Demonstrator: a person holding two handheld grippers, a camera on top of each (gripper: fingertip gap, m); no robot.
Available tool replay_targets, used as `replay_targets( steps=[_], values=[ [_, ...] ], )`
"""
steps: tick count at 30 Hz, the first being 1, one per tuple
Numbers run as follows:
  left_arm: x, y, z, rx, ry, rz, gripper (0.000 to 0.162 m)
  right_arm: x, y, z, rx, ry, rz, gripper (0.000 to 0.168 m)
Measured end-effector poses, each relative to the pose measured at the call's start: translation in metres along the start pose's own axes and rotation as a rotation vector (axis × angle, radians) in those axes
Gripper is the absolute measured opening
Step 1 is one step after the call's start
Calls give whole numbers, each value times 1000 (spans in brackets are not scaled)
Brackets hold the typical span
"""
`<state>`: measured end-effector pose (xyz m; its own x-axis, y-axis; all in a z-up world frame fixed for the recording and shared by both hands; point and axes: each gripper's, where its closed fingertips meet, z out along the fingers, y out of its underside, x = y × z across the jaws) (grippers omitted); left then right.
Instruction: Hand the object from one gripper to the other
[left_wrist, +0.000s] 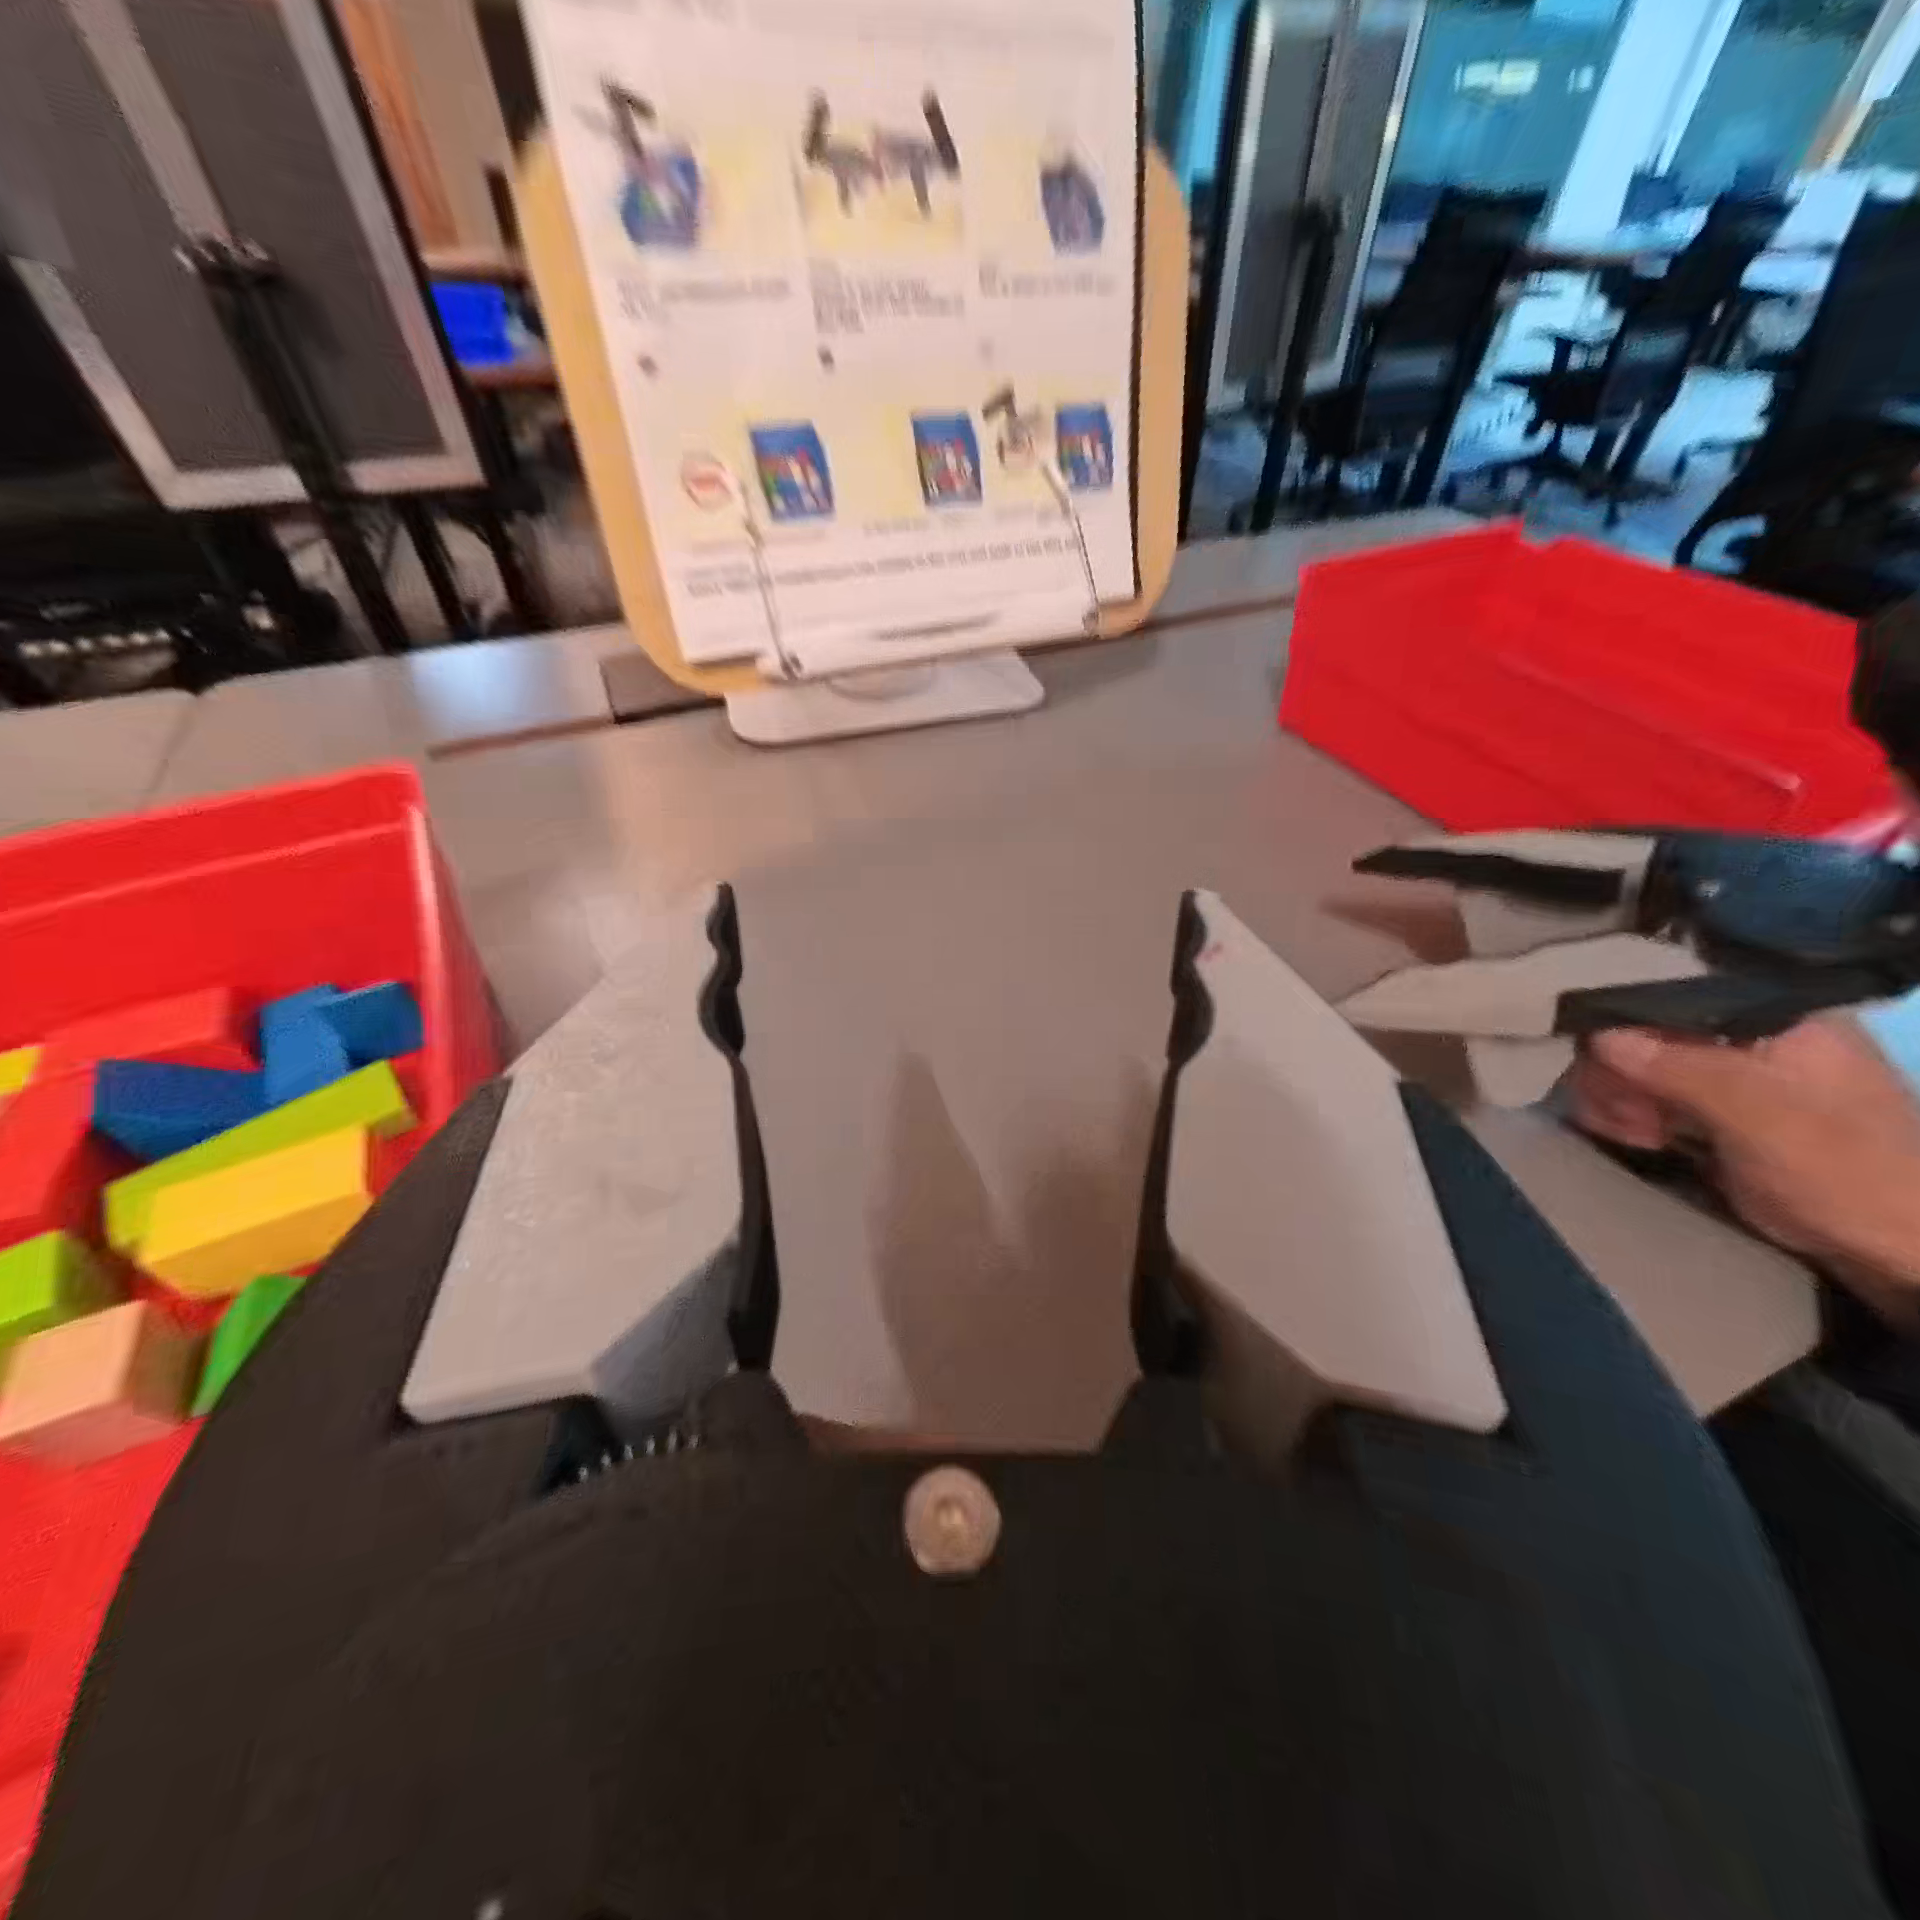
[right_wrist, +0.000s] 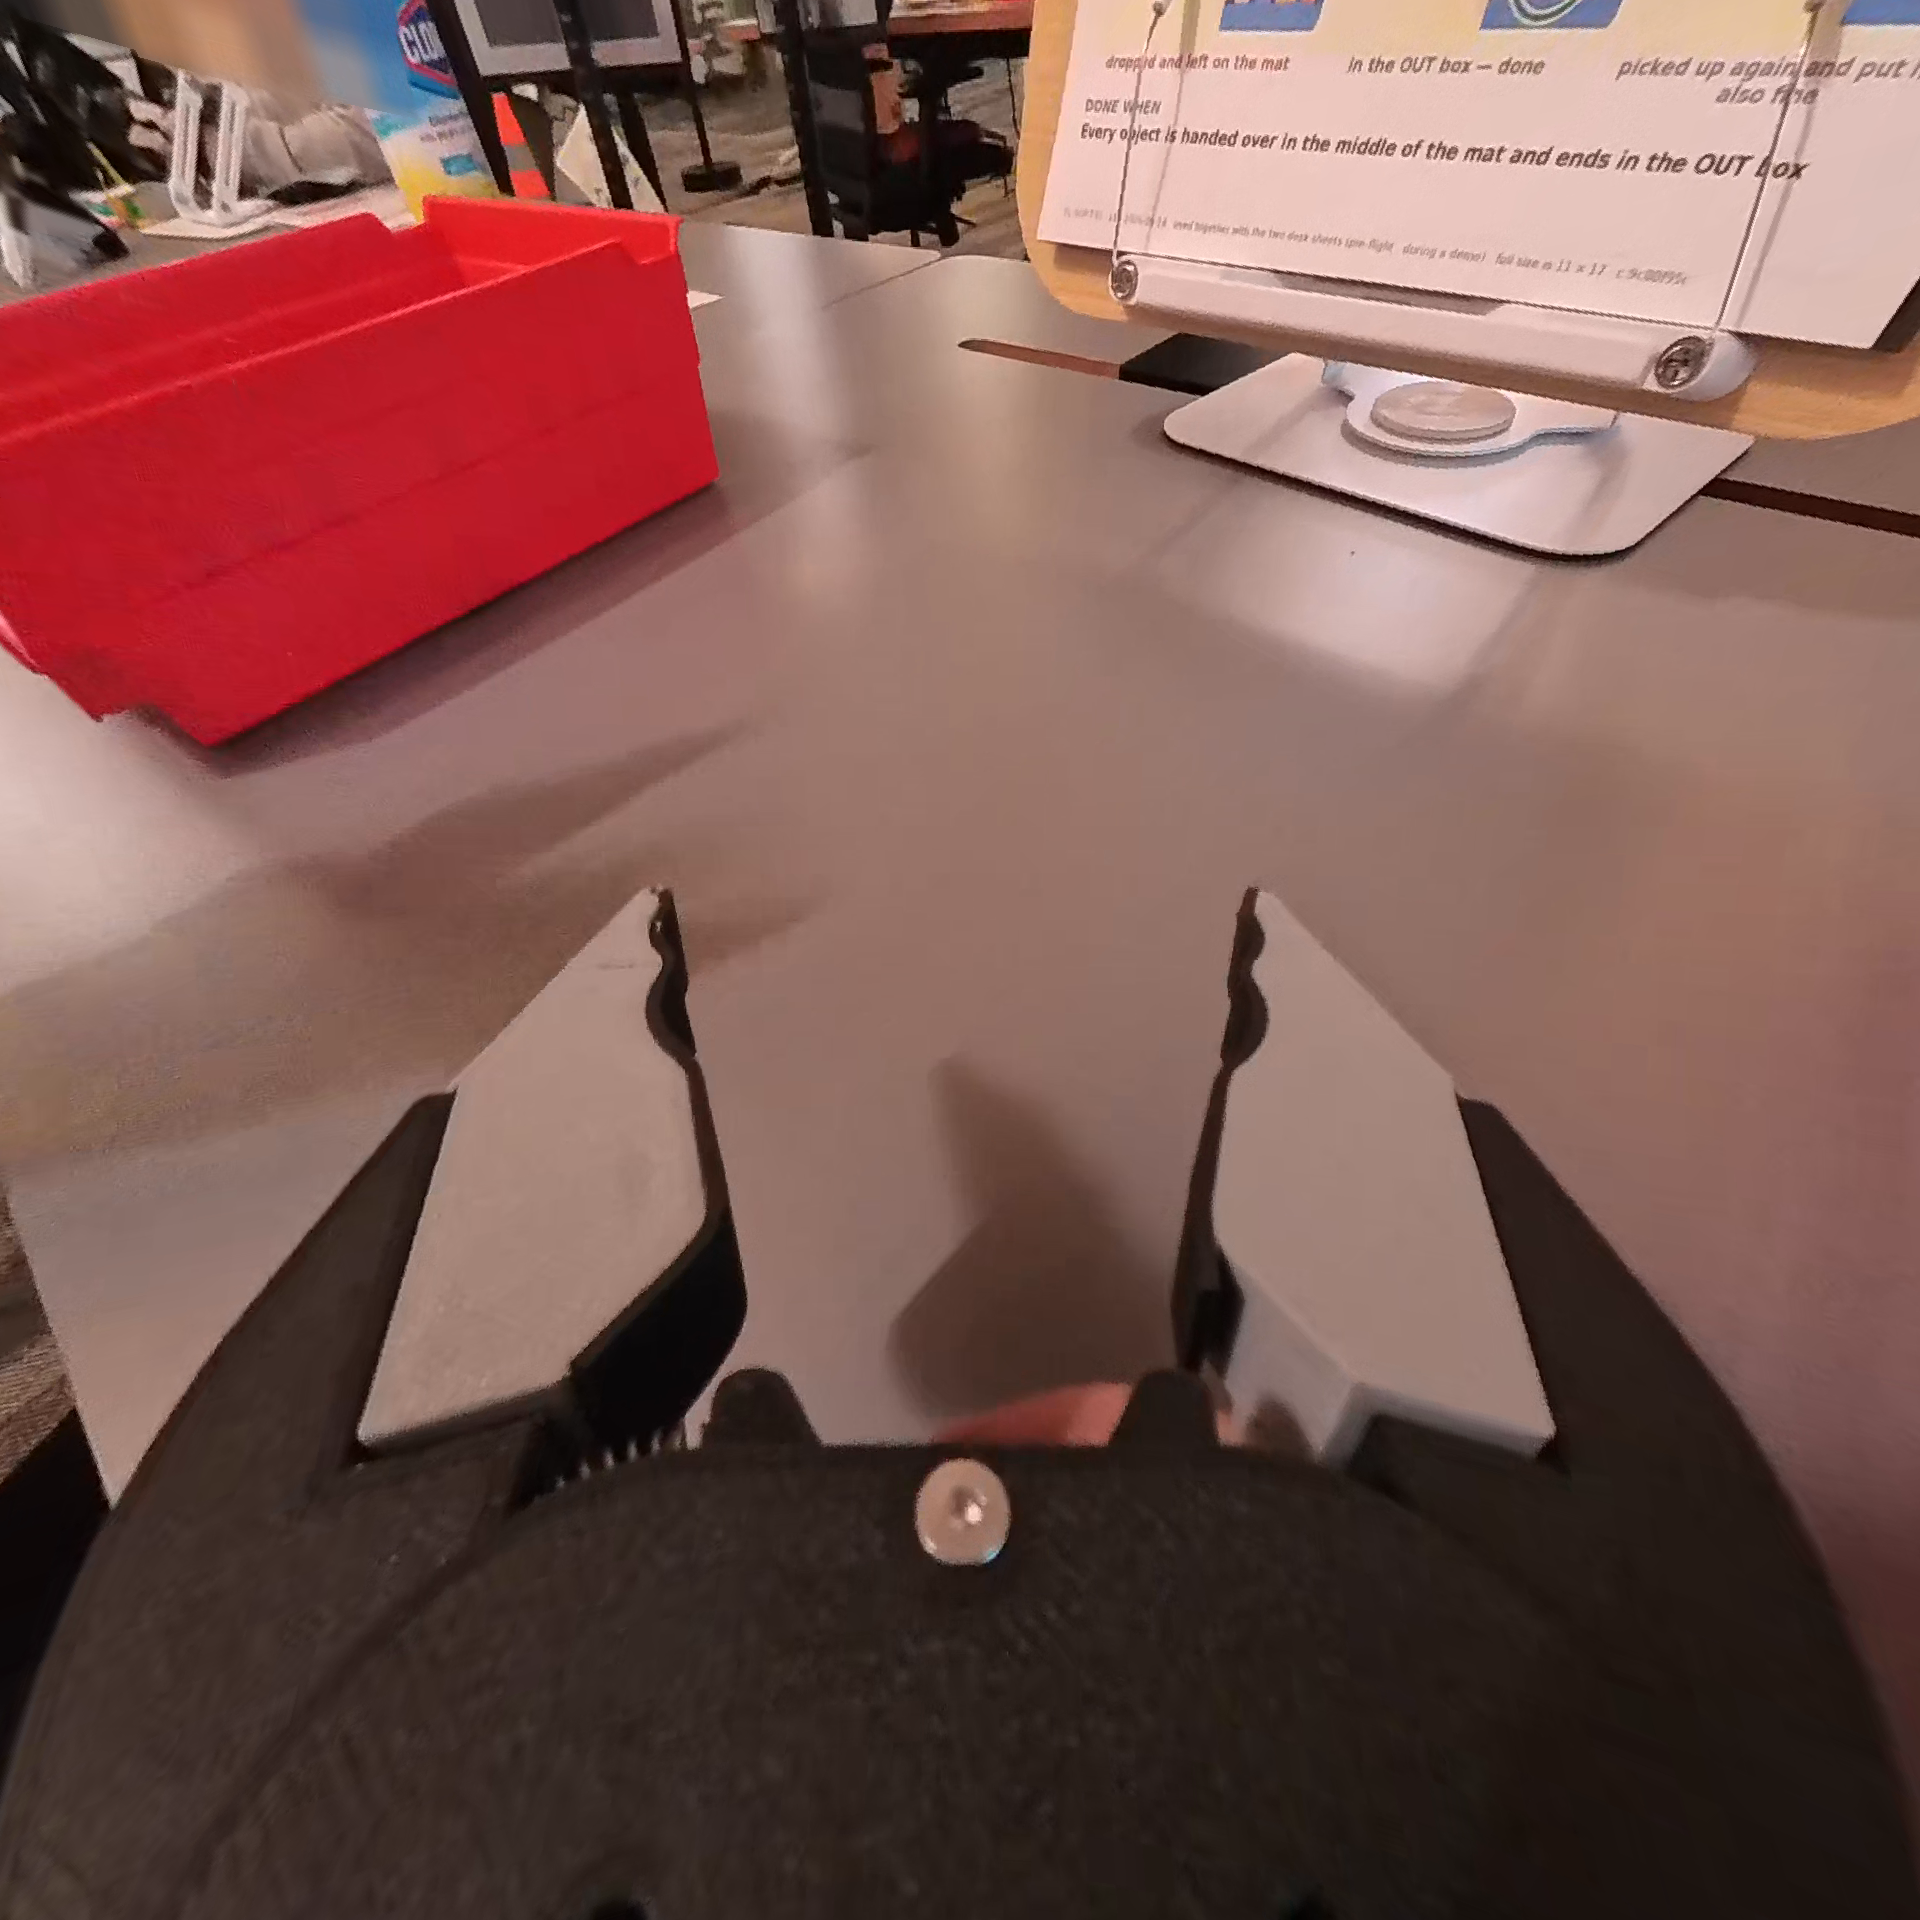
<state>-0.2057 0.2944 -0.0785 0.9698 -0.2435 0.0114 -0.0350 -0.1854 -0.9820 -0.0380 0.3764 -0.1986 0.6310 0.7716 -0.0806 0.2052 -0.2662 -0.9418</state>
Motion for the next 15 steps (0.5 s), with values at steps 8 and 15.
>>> replay_targets(
  steps=[8, 15],
  values=[
    [-81, -71, -130, 289, -220, -93, 86, 0, 0, 0, 3, 0, 3, 99],
    [-121, -57, -144, 265, -305, -141, 84, 1, 1, 0, -5, 24, -22, 97]
  ],
)
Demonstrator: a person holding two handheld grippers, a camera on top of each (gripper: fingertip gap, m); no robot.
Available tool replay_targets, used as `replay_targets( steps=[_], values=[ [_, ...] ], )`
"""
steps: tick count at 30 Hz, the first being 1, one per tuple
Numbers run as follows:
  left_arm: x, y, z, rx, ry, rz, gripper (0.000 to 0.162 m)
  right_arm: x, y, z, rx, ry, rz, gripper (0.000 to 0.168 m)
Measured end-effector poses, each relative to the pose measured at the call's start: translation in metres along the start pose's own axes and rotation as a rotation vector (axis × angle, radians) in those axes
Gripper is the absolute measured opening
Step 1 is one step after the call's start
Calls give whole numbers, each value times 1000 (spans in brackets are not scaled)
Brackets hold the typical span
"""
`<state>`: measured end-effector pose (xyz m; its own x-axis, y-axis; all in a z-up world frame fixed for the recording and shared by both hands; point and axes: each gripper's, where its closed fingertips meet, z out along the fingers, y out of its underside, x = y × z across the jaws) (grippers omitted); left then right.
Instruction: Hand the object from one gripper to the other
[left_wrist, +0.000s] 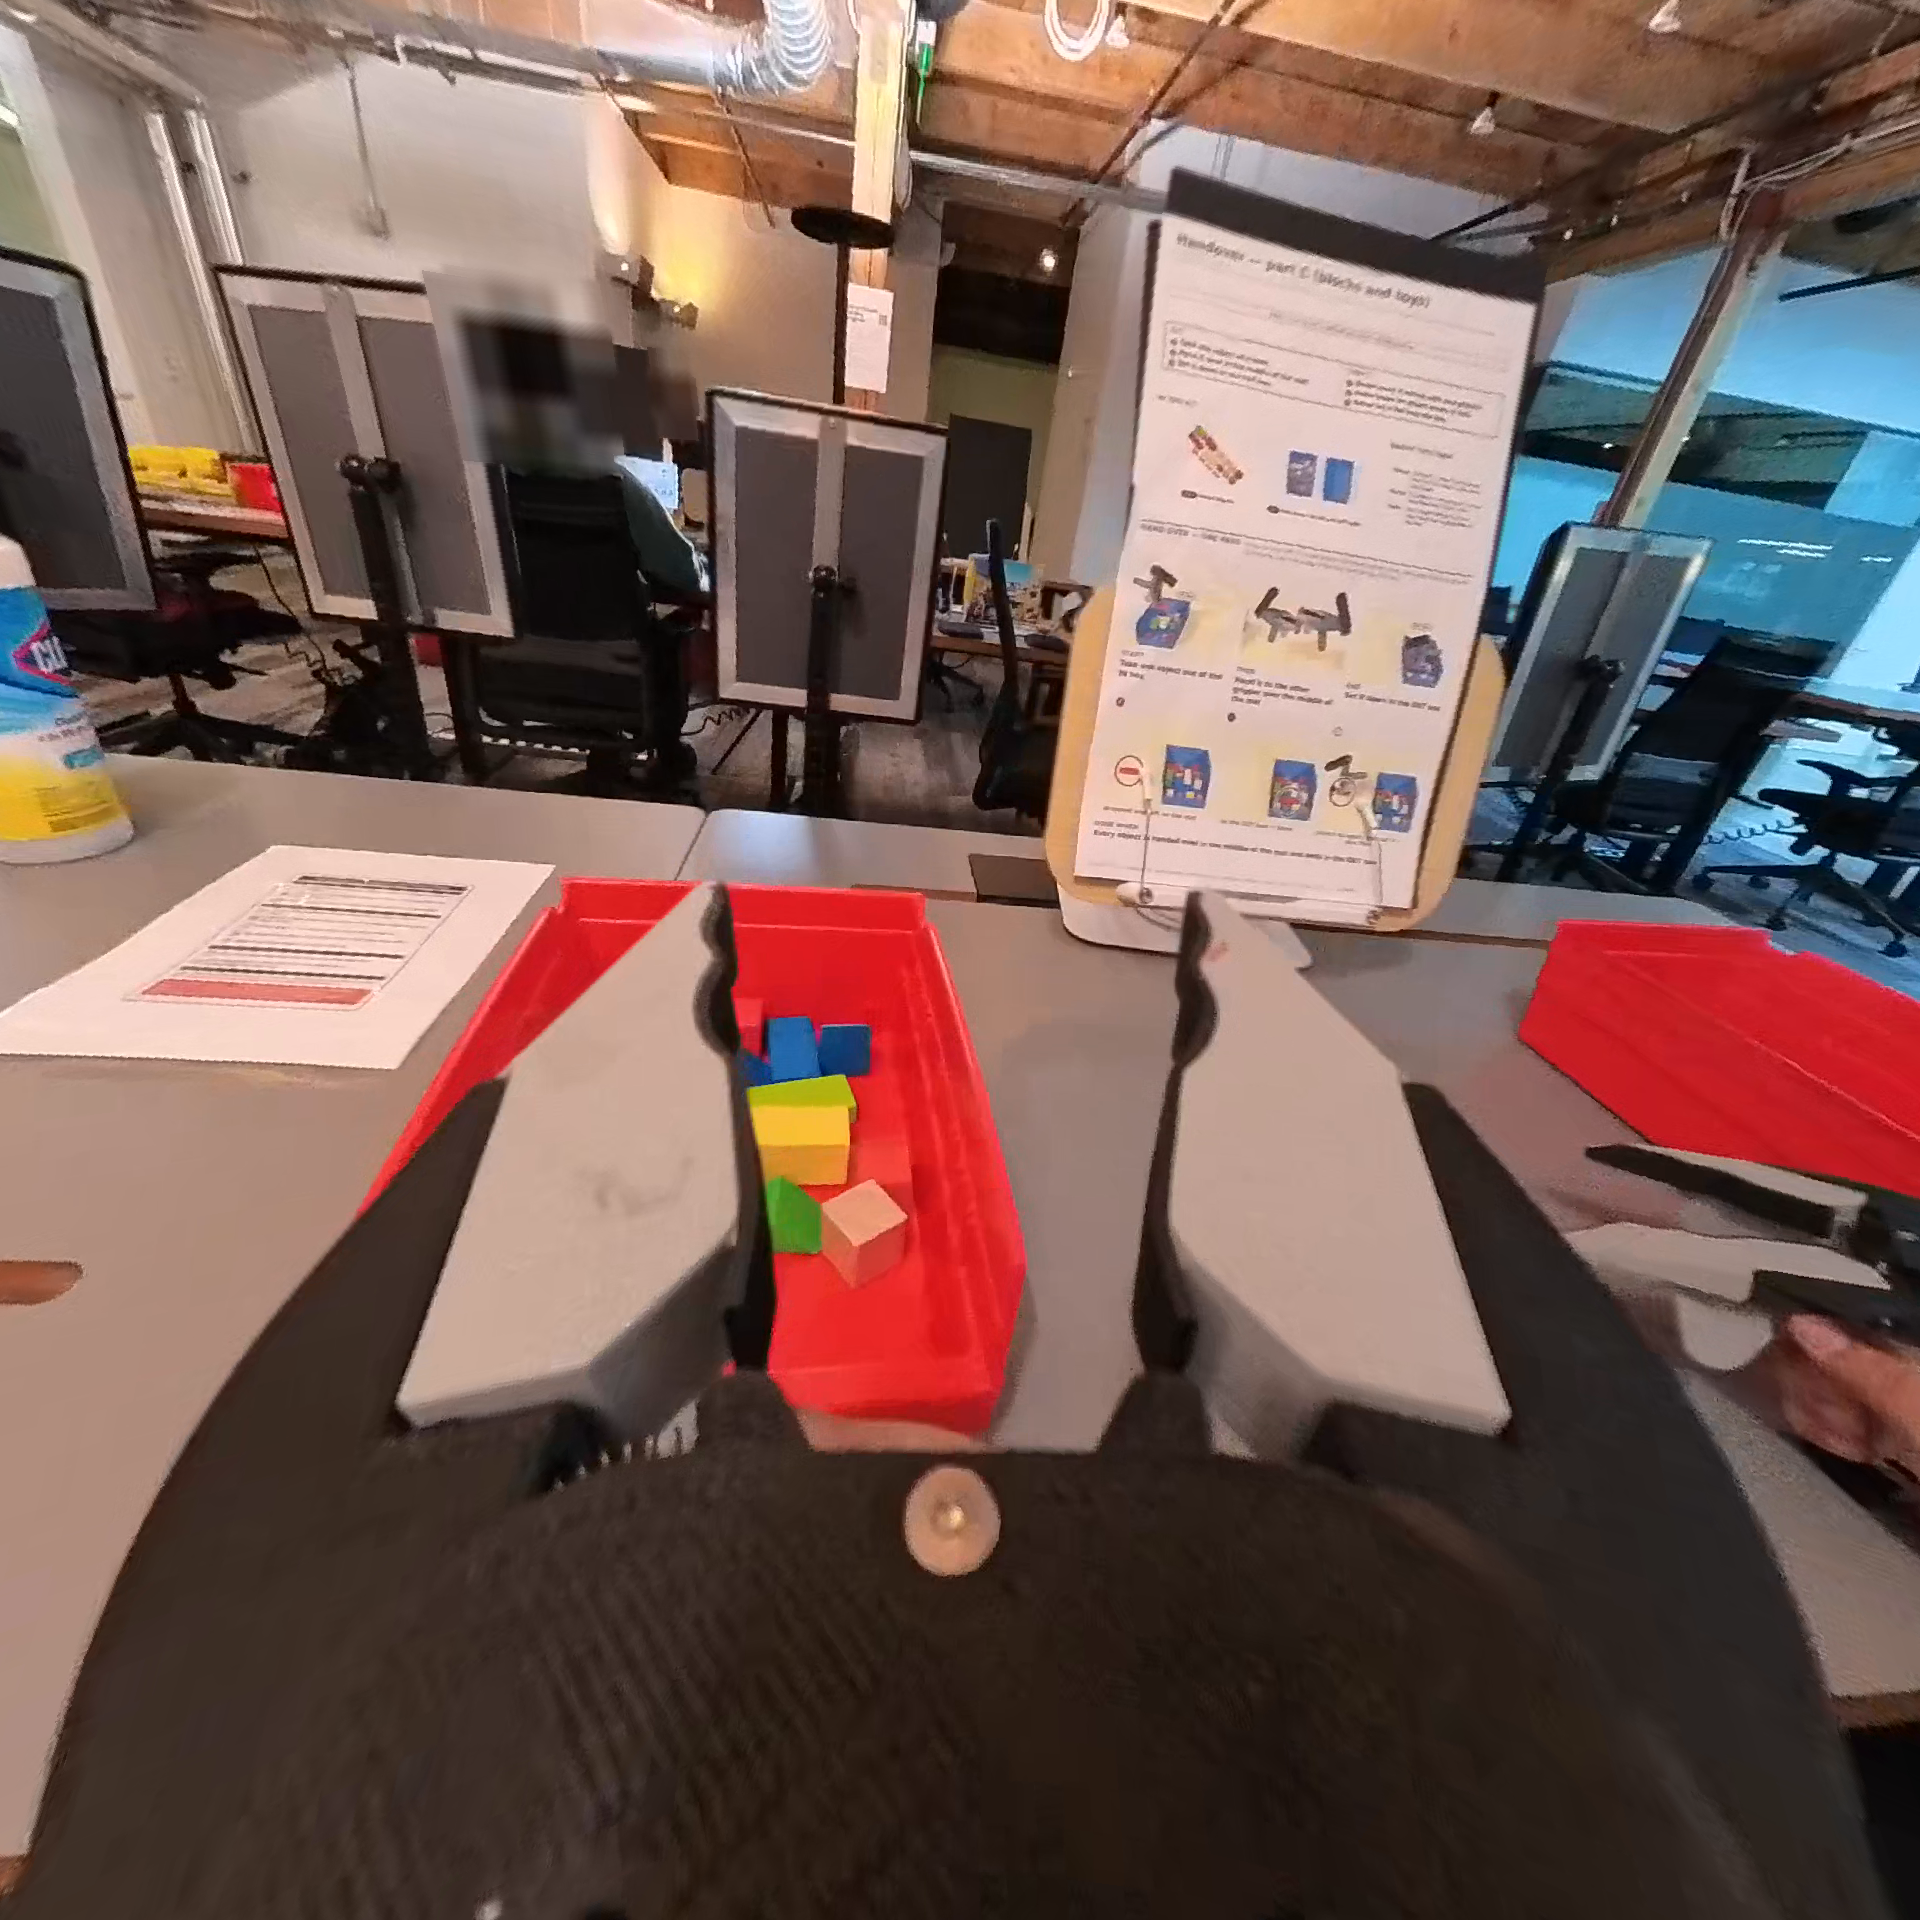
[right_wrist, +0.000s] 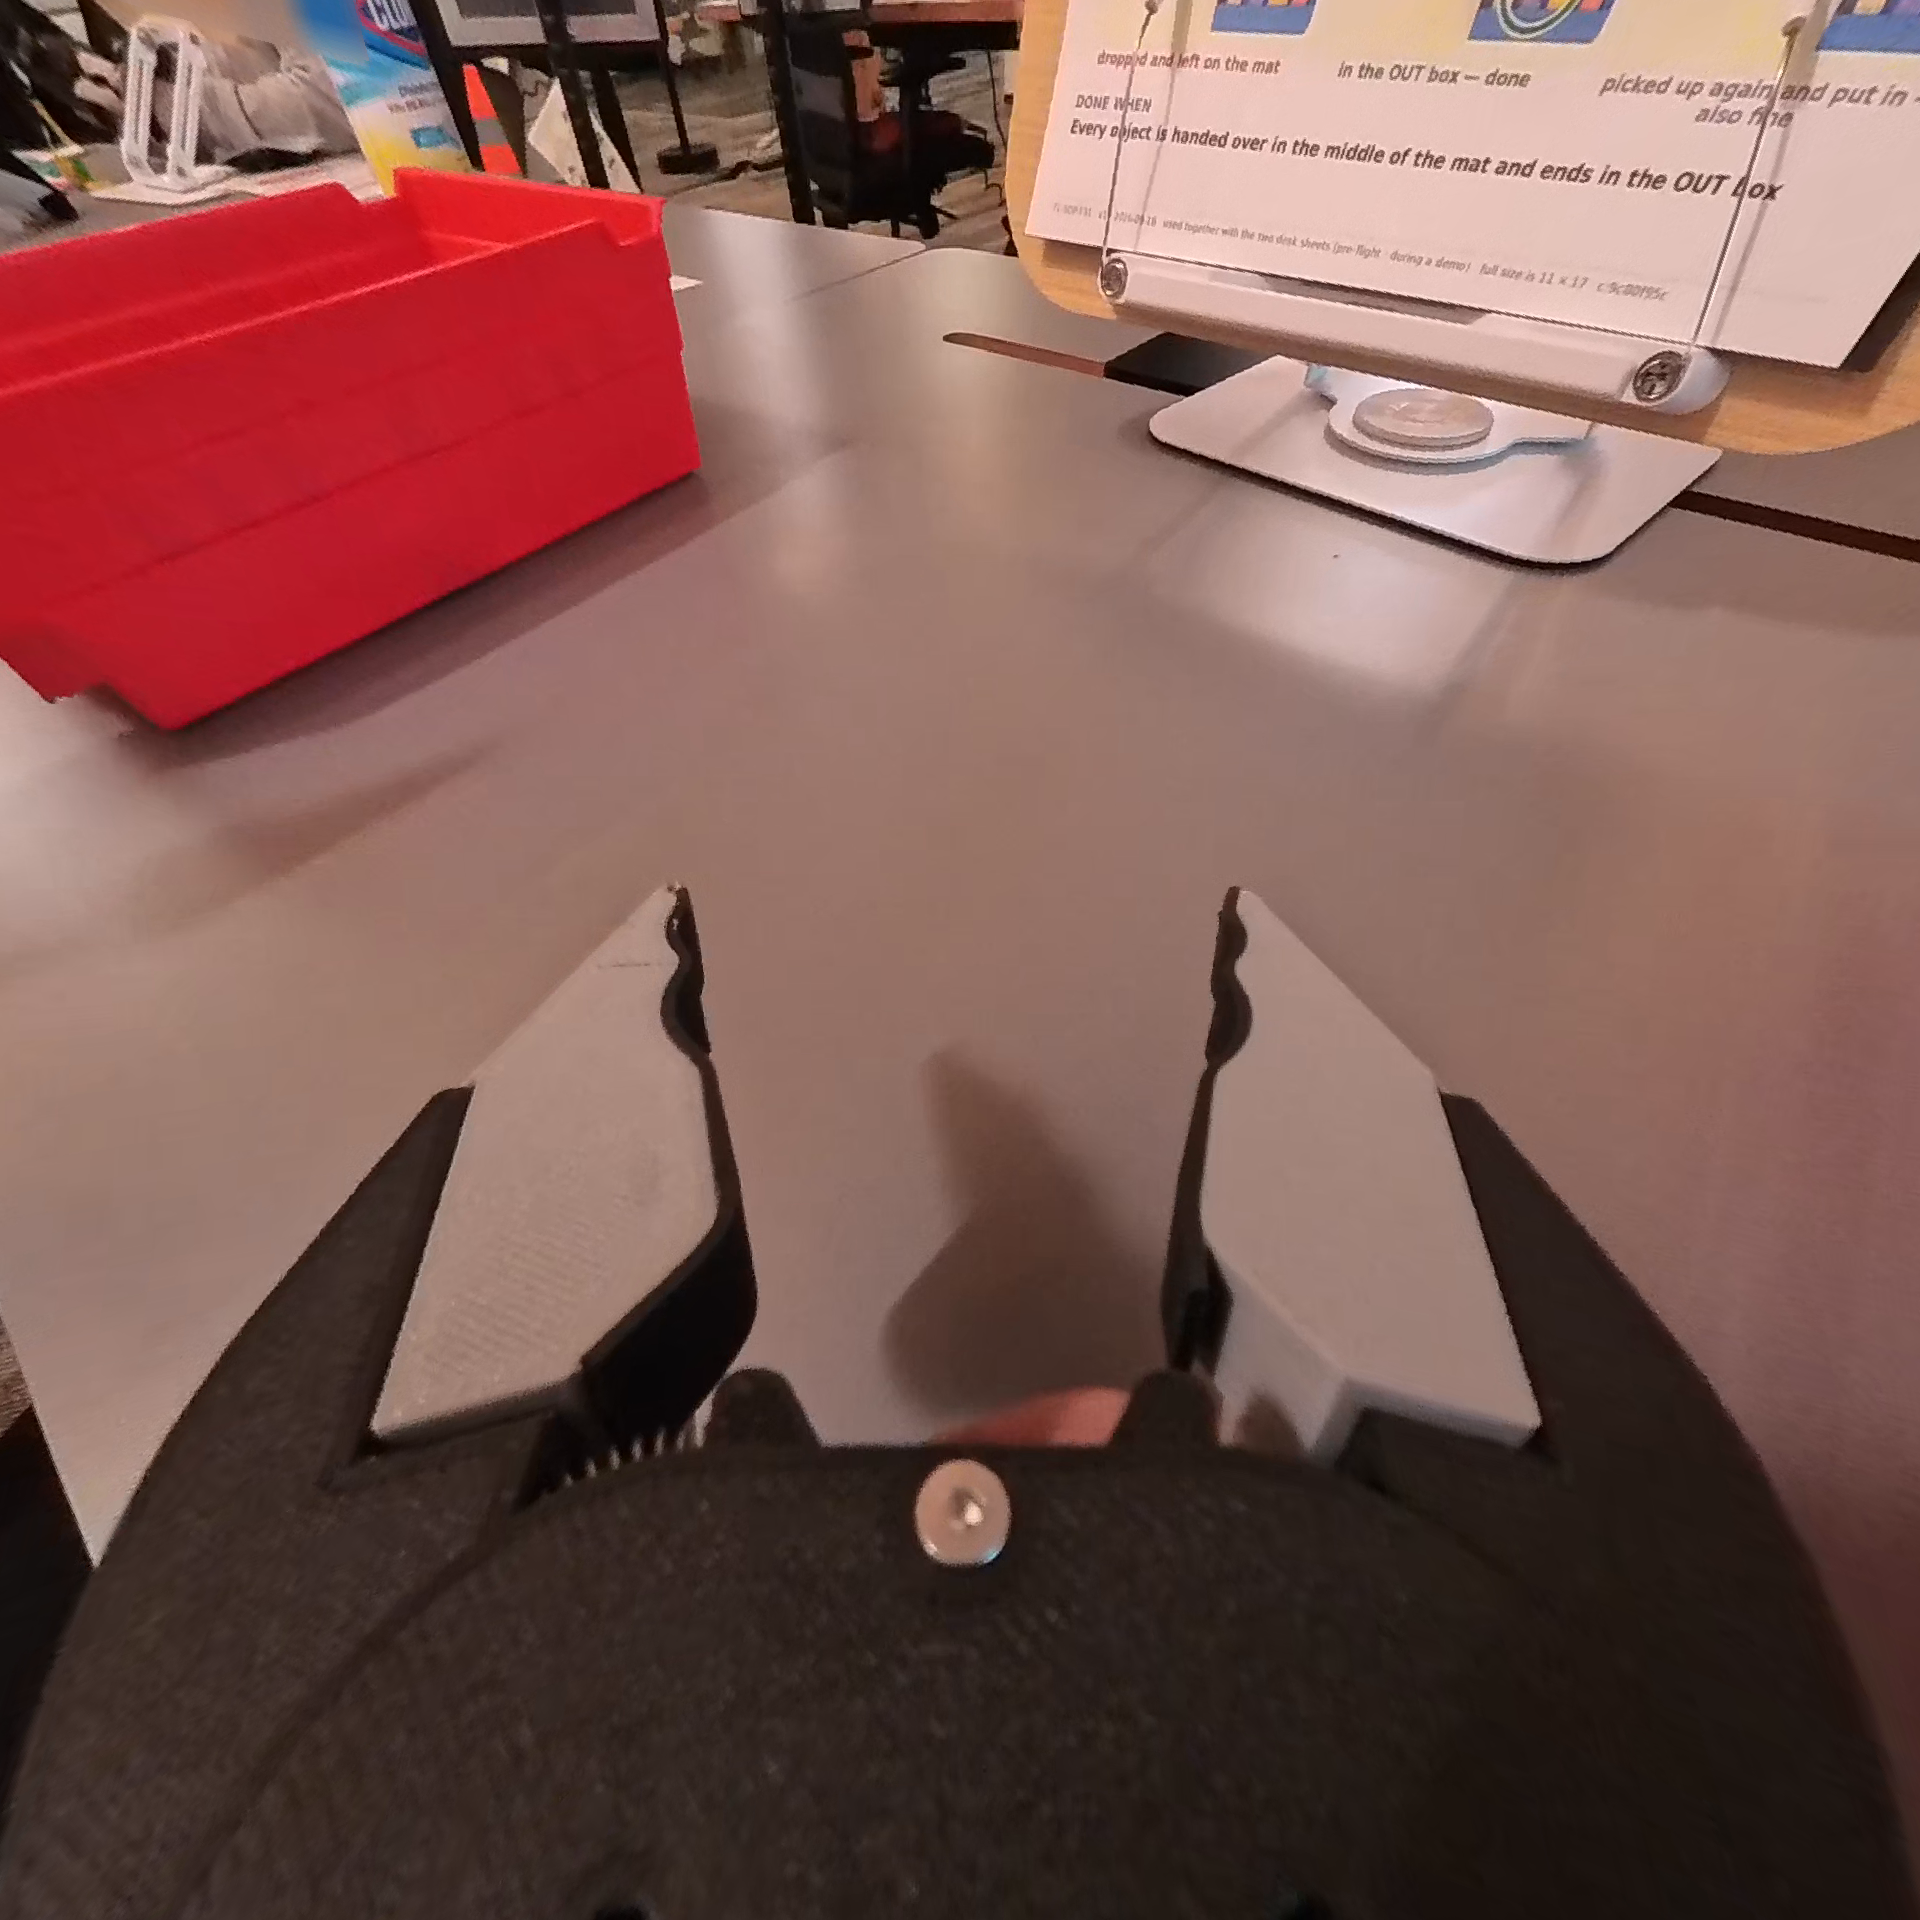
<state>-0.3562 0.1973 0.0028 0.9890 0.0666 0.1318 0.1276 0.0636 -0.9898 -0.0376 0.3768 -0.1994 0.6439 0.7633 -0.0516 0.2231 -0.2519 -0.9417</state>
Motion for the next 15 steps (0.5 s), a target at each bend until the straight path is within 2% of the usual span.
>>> replay_targets(
  steps=[5, 8, 10, 15],
  values=[
    [-27, 21, 16, -85, -38, -31, 83, 2, 0, 0, -3, 7, 6, 94],
    [-46, 56, 37, -245, -55, -57, 83, 1, 0, 0, -2, 9, 2, 92],
    [-57, 81, 54, -338, -64, -23, 74, 1, 1, 0, -8, 7, -1, 91],
    [-102, 160, 99, -713, -98, -7, 74, 1, 2, 2, -20, 11, -7, 90]
  ],
)
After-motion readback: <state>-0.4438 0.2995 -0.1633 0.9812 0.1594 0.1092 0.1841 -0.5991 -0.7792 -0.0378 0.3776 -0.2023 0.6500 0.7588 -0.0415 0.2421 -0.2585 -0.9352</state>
